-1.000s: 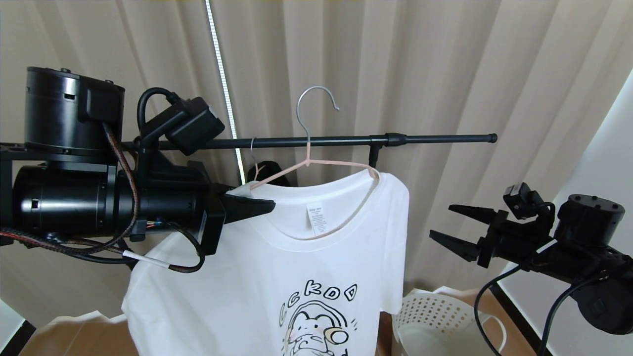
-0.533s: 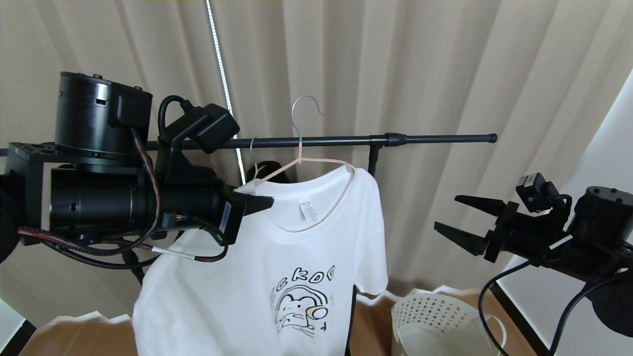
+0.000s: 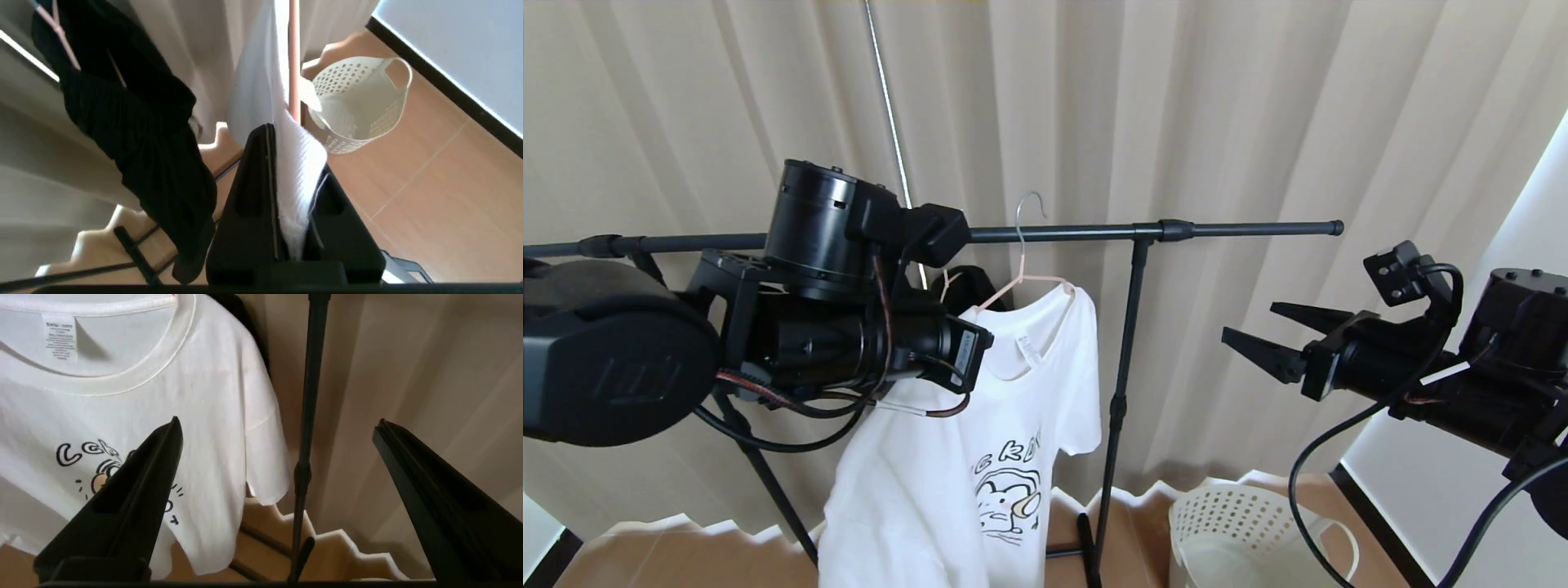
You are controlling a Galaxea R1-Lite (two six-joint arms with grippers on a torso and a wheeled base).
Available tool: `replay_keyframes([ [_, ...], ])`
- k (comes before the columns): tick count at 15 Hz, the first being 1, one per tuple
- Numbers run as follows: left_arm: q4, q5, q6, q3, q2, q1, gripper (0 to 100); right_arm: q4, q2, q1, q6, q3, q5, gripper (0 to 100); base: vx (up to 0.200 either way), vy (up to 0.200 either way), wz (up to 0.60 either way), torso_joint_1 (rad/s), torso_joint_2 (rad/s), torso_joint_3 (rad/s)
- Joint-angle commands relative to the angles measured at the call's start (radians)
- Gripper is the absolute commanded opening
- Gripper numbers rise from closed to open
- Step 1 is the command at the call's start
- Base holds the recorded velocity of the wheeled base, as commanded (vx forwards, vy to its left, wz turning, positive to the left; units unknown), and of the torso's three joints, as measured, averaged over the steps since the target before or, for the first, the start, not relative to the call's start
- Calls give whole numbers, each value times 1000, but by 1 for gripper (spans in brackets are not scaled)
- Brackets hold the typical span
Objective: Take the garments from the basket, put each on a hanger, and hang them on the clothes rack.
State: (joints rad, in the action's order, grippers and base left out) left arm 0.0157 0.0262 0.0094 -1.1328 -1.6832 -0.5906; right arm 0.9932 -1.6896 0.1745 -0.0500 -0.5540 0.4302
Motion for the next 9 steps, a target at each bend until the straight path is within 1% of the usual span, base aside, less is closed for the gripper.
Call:
replay_keyframes([
  [1, 3, 35, -32, -48, -81, -17, 0, -5, 33, 7, -1, -12, -4, 100, 0, 0, 0, 0, 0, 0],
  [2, 3, 43, -42, -58, -92, -17, 0, -5, 33, 7, -1, -12, -4, 100, 0, 0, 0, 0, 0, 0],
  [4, 1, 113, -100, -122, -161, -46, 0, -5, 31, 7, -1, -12, -7, 100, 0, 0, 0, 0, 0, 0],
  [7, 0, 184, -173, -228, -256, -67, 0, -7, 30, 7, 1, -10, -8, 100, 0, 0, 0, 0, 0, 0],
  [9, 0, 218, -186, -278, -302, -74, 0, -7, 27, 7, 1, -12, -8, 100, 0, 0, 0, 0, 0, 0],
])
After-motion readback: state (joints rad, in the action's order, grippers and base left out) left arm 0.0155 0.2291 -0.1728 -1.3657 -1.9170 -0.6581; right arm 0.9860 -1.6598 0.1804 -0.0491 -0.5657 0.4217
